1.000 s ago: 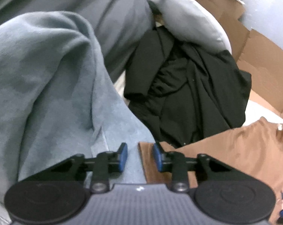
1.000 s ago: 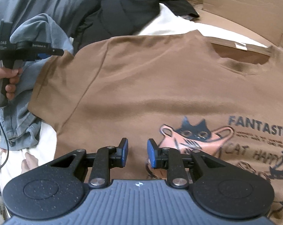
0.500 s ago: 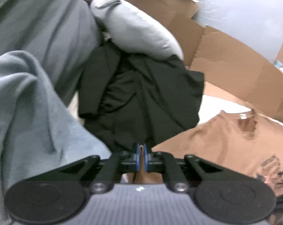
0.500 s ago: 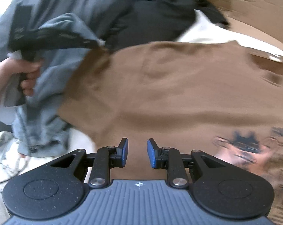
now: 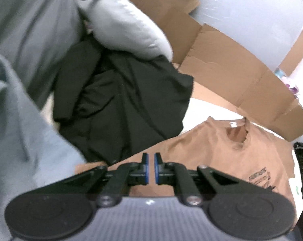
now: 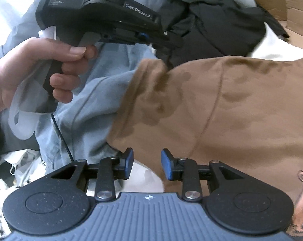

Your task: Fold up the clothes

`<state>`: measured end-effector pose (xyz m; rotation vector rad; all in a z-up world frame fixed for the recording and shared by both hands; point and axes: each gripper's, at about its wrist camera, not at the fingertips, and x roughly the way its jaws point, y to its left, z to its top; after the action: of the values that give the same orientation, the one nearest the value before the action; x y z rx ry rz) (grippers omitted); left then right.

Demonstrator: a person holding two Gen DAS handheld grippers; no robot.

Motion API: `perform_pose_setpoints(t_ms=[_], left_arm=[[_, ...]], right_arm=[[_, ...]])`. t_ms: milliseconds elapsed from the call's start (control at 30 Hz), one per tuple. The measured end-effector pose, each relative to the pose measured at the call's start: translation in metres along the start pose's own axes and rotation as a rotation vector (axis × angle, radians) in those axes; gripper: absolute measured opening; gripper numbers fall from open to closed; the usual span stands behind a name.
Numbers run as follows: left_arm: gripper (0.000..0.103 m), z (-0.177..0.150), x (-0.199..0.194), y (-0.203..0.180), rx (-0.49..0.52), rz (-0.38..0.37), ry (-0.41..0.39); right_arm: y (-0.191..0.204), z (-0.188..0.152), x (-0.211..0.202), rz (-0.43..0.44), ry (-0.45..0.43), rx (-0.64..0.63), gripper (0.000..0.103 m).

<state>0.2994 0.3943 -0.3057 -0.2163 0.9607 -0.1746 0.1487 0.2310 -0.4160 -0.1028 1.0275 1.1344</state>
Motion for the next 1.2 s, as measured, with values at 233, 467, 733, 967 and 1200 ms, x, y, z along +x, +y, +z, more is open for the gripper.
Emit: perform_pose_setpoints(t_ms=[233,467,733,967,1200], left_arm=[[0.007,-0.028,-0.03,0.013,-0.069,0.087,0.014],[0.009,-0.063,-0.061,0.011,-0.155,0.155,-0.028],[0.01,-0.112,-0.091,0.018,-0.382,0.163,-0.1],[0.011,-0.136,-0.101,0.02,-0.503,0.143,-0.154],[0.029,-0.148,-0.089,0.02,-0.58,0.119,-0.166]], right_arm=[[0.008,0.0,0.009,0.03,0.006,-0.011,0.038],[0.017,-0.003,0.023,0.024,0.025,-0.093,0.038],[0.032,-0.007,0.046,-0.025,0.056,-0.263,0.051],[0.041,-0.006,0.064,-0.049,0.053,-0.361,0.05],[0.025,0.004,0.055,-0.031,0.0,-0.287,0.002]])
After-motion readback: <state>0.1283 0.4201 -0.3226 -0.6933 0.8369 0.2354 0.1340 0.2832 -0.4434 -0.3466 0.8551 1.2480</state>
